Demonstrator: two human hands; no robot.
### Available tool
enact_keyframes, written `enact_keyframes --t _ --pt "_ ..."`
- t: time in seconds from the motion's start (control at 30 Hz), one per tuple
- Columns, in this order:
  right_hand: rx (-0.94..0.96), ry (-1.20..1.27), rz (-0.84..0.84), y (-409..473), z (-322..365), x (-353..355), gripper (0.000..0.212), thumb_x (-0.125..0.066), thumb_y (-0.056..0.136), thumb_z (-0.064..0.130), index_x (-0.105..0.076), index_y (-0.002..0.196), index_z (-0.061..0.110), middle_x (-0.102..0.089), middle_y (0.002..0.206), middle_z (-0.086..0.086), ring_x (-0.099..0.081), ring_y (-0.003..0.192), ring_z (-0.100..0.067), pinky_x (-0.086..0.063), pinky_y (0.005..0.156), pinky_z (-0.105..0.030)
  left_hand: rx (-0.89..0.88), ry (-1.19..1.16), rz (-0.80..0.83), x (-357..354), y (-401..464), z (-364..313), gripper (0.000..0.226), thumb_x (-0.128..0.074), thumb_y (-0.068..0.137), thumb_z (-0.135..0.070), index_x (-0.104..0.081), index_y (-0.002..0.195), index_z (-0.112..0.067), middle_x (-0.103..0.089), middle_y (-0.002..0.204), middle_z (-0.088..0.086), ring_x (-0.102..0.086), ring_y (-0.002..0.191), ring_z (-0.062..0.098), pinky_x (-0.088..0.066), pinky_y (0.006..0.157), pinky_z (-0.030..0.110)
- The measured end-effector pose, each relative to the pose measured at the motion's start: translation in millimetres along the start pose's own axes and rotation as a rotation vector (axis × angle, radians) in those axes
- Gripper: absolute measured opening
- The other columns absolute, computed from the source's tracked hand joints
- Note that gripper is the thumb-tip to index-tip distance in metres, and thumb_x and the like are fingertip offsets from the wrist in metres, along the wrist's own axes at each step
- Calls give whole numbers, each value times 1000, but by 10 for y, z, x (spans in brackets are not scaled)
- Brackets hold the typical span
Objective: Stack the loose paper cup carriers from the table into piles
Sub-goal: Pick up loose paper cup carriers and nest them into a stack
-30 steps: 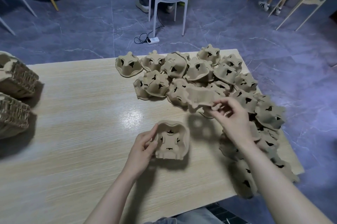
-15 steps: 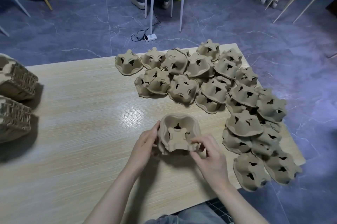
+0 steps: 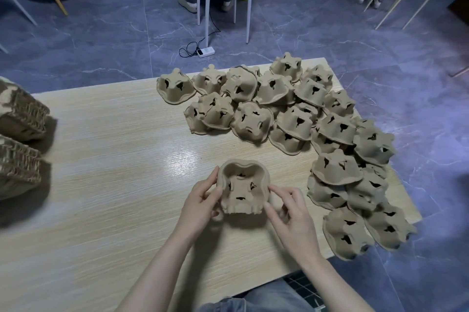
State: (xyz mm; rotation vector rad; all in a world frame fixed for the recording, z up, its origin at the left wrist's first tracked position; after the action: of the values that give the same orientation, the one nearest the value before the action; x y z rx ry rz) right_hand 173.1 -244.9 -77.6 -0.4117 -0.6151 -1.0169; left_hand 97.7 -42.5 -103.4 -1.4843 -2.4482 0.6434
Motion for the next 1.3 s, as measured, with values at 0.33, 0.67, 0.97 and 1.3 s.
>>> enact_keyframes --t 0.33,0.67,0.97,1.3 --pt "-427 477 122 90 -148 -123 46 -64 92 12 -51 135 23 -65 88 8 -56 57 -11 -48 62 -41 -26 20 37 -113 -57 -76 51 -57 98 -18 -39 141 -41 -54 131 1 -58 67 -6 -49 61 15" --pt "-342 194 67 85 -368 367 38 -64 92 23 -57 129 27 -63 109 12 -55 71 1 -47 71 -20 -27 -19 104 -483 -42 -73 55 -56 97 -7 -39 139 -38 -57 126 8 -54 61 -1 -43 56 21" --pt "-288 -301 -267 804 -582 1320 47 -65 89 36 -53 133 23 -48 123 -1 -58 97 -20 -42 73 -33 2 -32 88 -500 -20 -30 56 -57 96 -2 -44 138 -37 -60 113 2 -52 68 11 -42 59 26" --pt "-342 -409 -42 990 -741 1245 64 -74 80 32 -48 138 30 -48 116 -2 -58 98 -25 -50 82 -43 37 -77 68 -462 -17 -3 55 -60 94 -2 -50 137 -33 -70 98 -14 -52 75 17 -42 62 29"
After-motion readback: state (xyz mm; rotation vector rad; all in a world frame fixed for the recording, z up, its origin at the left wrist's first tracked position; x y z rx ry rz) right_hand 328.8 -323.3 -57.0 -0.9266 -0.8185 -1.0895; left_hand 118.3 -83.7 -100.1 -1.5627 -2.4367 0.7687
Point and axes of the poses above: each hand's wrist, its own y-axis towards the middle knuckle, its own x-axis out of the back of the hand, z = x × y, the point moved 4 cm from there along y, towards the middle knuckle
